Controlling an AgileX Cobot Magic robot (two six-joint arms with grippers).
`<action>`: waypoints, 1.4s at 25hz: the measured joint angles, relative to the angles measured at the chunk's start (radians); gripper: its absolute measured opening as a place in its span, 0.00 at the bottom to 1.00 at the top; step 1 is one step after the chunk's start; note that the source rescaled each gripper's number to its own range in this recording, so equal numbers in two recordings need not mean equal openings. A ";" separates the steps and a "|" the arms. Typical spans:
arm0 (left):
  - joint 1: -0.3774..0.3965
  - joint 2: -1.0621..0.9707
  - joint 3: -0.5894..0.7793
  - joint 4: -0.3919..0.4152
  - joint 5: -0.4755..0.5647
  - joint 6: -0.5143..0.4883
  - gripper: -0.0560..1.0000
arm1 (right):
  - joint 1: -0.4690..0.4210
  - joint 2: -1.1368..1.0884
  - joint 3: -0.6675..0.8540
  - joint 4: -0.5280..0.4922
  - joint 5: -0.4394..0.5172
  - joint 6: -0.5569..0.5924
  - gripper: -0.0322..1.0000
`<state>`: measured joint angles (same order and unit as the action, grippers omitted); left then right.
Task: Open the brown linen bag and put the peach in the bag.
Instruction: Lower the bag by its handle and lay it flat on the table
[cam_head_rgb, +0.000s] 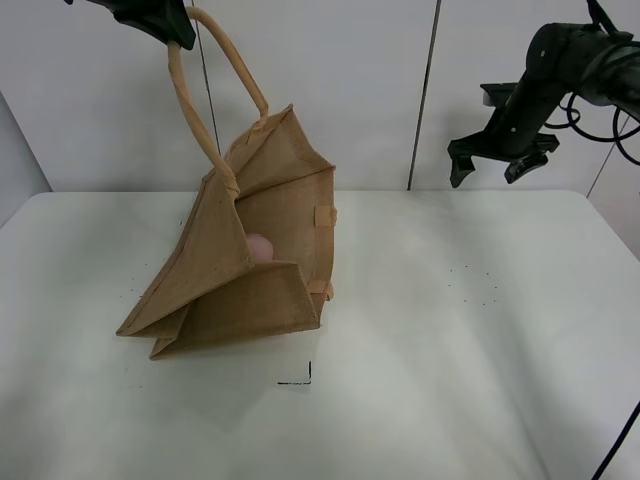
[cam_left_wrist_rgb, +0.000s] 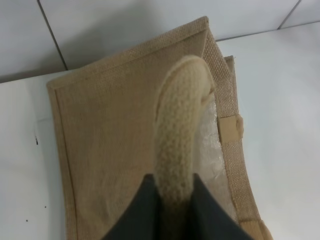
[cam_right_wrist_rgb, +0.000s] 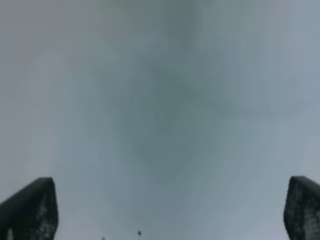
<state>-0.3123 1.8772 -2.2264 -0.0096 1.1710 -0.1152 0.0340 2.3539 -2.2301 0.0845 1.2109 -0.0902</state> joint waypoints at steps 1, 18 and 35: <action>0.000 0.000 0.000 0.000 0.000 0.000 0.05 | 0.000 0.000 0.000 0.000 0.003 0.001 1.00; 0.000 0.000 0.000 0.000 0.000 0.000 0.05 | 0.006 -0.614 0.758 0.003 0.003 0.007 1.00; 0.000 0.000 0.000 0.000 0.000 0.002 0.05 | 0.006 -1.683 1.681 0.003 -0.167 0.009 1.00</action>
<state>-0.3123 1.8772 -2.2264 -0.0096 1.1710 -0.1128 0.0403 0.6711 -0.5491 0.0873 1.0435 -0.0814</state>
